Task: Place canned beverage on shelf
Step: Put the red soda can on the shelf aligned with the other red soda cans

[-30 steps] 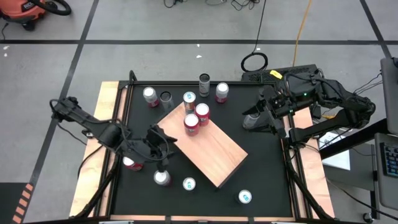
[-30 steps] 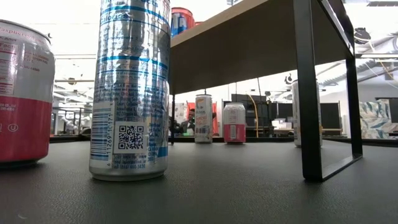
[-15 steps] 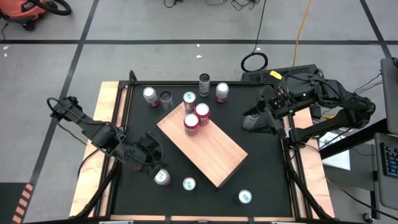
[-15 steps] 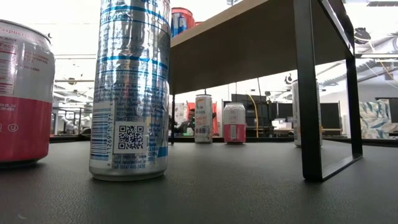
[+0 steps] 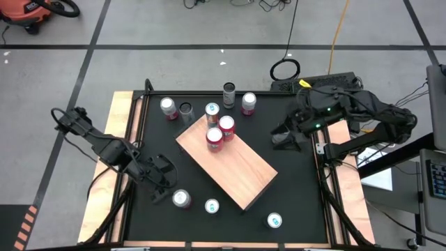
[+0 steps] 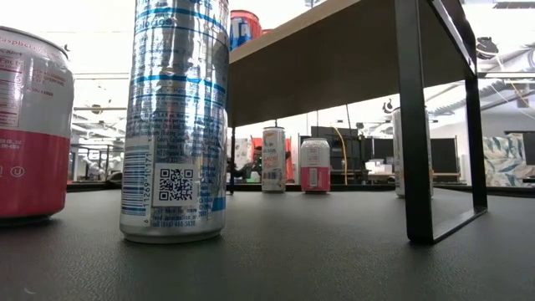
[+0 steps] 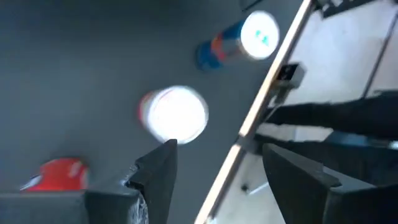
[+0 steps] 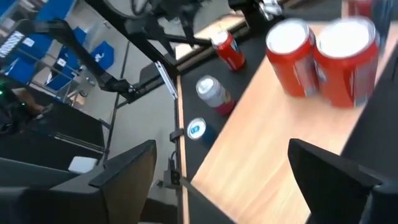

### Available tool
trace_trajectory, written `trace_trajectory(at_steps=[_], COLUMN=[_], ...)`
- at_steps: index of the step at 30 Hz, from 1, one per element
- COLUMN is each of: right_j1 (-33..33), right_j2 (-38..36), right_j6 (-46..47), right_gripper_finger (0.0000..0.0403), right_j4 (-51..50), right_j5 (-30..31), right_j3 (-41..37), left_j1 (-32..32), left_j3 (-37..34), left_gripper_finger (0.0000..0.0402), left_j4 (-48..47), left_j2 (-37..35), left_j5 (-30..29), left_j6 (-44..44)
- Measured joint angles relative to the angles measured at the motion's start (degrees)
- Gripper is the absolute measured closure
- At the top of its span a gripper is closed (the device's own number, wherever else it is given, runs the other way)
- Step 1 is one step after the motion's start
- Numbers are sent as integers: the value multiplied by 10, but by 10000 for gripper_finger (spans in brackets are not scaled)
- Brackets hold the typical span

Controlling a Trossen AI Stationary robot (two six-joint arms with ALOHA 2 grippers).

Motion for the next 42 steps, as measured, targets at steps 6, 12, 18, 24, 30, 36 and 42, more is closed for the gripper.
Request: trace_trajectory(at_steps=[6, 12, 18, 24, 30, 36, 42], right_j1=[0, 0, 0, 0, 12, 16, 16], right_j2=[5, 4, 4, 7, 10, 19, 29], right_j6=[62, 106, 138, 144, 144, 134, 115], right_gripper_finger=[62, 62, 62, 62, 62, 62, 62], right_j4=[-10, -34, -74, -71, -70, -69, -55], right_j5=[25, 33, 91, 143, 167, 174, 178], right_j3=[0, 0, 0, 0, 0, 0, 0], left_j1=[-1, 2, -23, -50, -52, -52, -52], left_j3=[0, -19, -64, -87, -114, -167, -222], left_gripper_finger=[165, 165, 165, 149, 93, 58, 56], left_j4=[-108, -91, -96, -145, -157, -135, -116], left_j2=[-35, -83, -116, -118, -135, -174, -201], left_j5=[11, -9, 5, 7, 12, 14, 13], left_j6=[12, 77, 72, 31, 38, 53, 82])
